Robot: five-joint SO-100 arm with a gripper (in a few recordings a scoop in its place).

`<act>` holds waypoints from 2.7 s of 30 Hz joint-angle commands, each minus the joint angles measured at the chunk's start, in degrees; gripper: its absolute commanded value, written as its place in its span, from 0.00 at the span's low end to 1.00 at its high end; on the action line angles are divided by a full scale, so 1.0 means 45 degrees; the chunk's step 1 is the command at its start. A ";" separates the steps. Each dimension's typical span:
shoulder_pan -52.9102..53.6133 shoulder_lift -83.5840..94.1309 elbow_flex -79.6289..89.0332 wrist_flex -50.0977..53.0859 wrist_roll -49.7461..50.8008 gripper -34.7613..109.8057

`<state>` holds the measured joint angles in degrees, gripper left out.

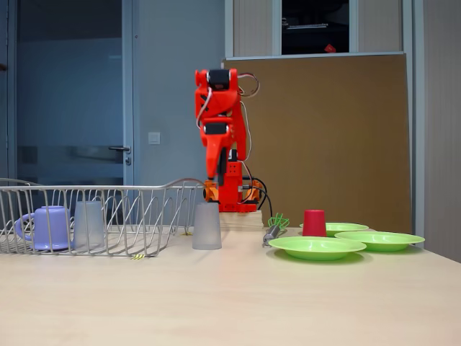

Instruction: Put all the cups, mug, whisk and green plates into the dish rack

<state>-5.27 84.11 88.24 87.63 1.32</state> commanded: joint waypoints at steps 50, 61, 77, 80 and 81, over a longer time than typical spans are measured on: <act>-0.0488 -0.0918 -0.3926 -0.0137 -0.1777 0.24; 0.2578 -0.1074 -0.9531 0.1836 -0.6836 0.24; 0.6270 -0.6406 -1.2324 0.1562 -0.8379 0.24; 0.6328 -0.7207 -1.2598 0.1582 -0.8301 0.24; 0.6328 -0.7441 -1.2715 0.1582 -0.8301 0.24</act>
<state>22.24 50.80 33.93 94.48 -35.42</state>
